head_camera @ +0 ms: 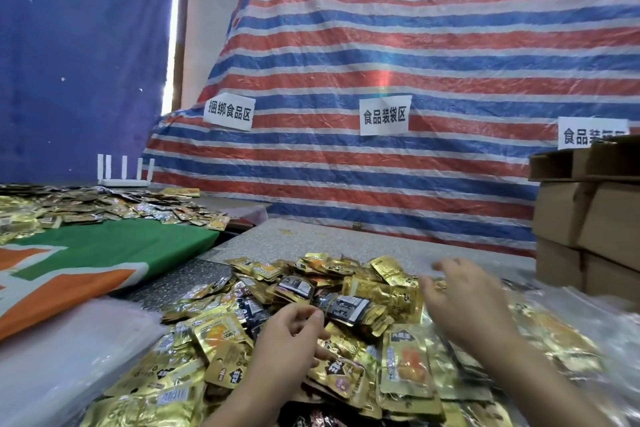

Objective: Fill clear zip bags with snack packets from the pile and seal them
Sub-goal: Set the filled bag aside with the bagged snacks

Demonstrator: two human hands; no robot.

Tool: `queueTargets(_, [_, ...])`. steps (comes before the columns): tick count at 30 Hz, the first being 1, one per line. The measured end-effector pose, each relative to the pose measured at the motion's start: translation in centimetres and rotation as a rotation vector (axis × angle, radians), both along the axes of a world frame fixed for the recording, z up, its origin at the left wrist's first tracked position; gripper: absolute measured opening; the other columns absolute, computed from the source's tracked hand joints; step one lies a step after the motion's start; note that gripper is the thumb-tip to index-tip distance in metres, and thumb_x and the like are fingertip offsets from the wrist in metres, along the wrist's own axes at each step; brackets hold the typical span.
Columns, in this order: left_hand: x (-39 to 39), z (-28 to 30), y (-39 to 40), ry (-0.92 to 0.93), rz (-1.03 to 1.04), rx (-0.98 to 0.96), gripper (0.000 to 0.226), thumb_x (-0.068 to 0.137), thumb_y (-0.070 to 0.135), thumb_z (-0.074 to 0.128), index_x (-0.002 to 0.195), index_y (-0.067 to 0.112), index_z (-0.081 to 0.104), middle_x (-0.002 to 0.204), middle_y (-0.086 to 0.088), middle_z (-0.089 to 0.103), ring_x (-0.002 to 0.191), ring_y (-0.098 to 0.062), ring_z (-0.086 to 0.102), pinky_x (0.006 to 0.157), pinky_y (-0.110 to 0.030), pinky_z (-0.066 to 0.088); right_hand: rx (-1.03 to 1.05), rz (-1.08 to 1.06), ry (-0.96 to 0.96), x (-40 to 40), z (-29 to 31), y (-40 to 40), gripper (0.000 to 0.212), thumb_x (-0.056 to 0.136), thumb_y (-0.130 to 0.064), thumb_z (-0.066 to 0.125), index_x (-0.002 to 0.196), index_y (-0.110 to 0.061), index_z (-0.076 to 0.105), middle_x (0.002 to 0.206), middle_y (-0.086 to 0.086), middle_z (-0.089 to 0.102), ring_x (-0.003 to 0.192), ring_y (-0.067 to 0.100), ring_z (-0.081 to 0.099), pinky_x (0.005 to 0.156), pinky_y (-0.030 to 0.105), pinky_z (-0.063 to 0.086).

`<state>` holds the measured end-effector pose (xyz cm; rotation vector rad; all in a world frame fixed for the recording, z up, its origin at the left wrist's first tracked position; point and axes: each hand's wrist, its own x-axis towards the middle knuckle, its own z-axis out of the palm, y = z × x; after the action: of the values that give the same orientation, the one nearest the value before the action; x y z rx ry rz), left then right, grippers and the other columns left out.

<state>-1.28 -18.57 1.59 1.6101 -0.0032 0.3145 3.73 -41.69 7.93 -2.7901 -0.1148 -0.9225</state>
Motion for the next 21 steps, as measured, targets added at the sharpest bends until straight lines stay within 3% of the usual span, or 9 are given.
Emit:
queueTargets(4, [0.1,-0.3,0.1,0.003,0.025,-0.002,0.012,0.100,0.027,0.055,0.103,0.022,0.064,0.085,0.000,0.075,0.069,-0.016,0.073,0.059,-0.021,0.052,0.201,0.259,-0.015,-1.0,-0.1,4.1,0.033,0.098,-0.043,0.051,0.122,-0.022,0.061,0.115,-0.008,0.062,0.100,0.004,0.052,0.089,0.022,0.045])
queueTargets(6, [0.1,-0.2,0.0,0.004,0.033,-0.001,0.011,0.100,0.026,0.054,0.103,0.021,0.064,0.087,-0.003,0.075,0.067,-0.016,0.073,0.059,-0.023,0.053,0.233,0.303,-0.008,-1.2,-0.4,5.3,0.029,0.098,-0.043,0.052,0.115,-0.024,0.063,0.110,-0.009,0.063,0.097,0.005,0.055,0.085,0.023,0.046])
queueTargets(10, [0.4,-0.1,-0.2,-0.009,0.073,0.012,0.011,0.100,0.024,0.054,0.102,0.021,0.064,0.087,-0.004,0.074,0.064,-0.014,0.072,0.055,-0.021,0.052,0.282,0.343,0.005,-1.1,-1.0,6.3,0.023,0.097,-0.041,0.053,0.106,-0.023,0.065,0.103,-0.011,0.064,0.095,0.007,0.059,0.085,0.031,0.053])
queueTargets(14, [0.6,-0.3,-0.3,-0.059,0.120,0.107,0.009,0.100,0.024,0.054,0.101,0.025,0.063,0.086,0.001,0.073,0.064,-0.010,0.070,0.052,-0.020,0.053,0.323,0.381,0.029,-0.9,-2.2,6.5,0.021,0.097,-0.039,0.054,0.107,-0.024,0.066,0.104,-0.012,0.063,0.098,0.004,0.058,0.087,0.026,0.050])
queueTargets(17, [0.7,-0.5,0.1,-0.101,0.144,0.174,0.008,0.099,0.024,0.055,0.099,0.027,0.063,0.086,0.003,0.072,0.066,-0.009,0.070,0.055,-0.025,0.057,0.295,0.399,0.055,-1.0,-2.8,6.9,0.020,0.096,-0.038,0.053,0.106,-0.026,0.065,0.103,-0.015,0.060,0.096,0.001,0.055,0.080,0.018,0.044])
queueTargets(21, [1.0,-0.7,0.3,-0.130,0.167,0.215,0.008,0.098,0.024,0.056,0.097,0.029,0.063,0.084,0.003,0.072,0.068,-0.008,0.070,0.058,-0.026,0.057,0.267,0.426,0.084,-0.9,-3.5,7.1,0.019,0.096,-0.039,0.053,0.105,-0.027,0.065,0.104,-0.015,0.061,0.096,0.001,0.056,0.084,0.020,0.047])
